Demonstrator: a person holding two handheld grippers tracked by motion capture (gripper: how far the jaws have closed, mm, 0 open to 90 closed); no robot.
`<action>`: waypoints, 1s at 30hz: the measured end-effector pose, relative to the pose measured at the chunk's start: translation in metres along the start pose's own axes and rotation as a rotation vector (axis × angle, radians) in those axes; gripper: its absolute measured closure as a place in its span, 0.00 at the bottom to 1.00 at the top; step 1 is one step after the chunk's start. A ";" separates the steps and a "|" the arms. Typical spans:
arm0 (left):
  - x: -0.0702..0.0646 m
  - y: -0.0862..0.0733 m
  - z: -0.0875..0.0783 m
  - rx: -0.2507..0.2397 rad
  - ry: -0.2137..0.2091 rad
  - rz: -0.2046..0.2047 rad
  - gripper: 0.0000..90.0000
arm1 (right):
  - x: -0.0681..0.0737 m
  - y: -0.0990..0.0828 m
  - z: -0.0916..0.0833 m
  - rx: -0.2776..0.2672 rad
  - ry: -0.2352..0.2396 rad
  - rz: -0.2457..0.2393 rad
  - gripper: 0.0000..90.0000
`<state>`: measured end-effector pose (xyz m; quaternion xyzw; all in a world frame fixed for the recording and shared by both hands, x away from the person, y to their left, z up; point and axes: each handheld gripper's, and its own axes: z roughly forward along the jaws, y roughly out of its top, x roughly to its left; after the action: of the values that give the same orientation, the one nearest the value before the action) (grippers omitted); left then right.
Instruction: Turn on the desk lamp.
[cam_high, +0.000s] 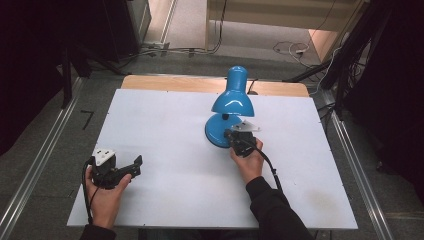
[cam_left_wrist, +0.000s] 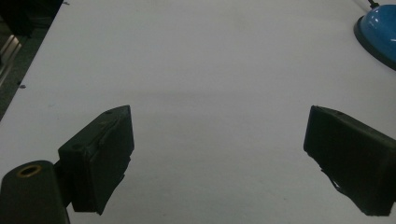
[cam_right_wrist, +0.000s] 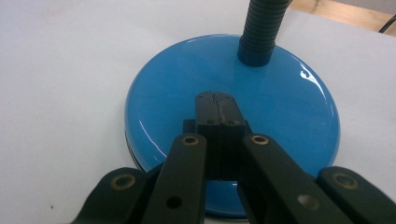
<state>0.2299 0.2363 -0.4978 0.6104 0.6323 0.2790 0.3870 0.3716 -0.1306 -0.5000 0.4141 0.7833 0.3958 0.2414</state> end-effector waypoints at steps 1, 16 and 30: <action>0.000 0.000 0.000 -0.001 -0.001 0.000 0.10 | 0.000 0.000 0.000 0.000 0.001 -0.001 0.97; 0.000 0.000 0.000 -0.001 0.000 0.000 0.10 | 0.003 -0.002 -0.003 0.004 0.012 -0.008 0.98; 0.000 0.000 0.001 0.000 -0.002 0.000 0.10 | -0.010 0.002 -0.022 -0.022 0.073 0.076 0.63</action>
<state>0.2307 0.2361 -0.4981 0.6107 0.6319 0.2783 0.3876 0.3624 -0.1478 -0.4856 0.4261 0.7709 0.4284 0.2018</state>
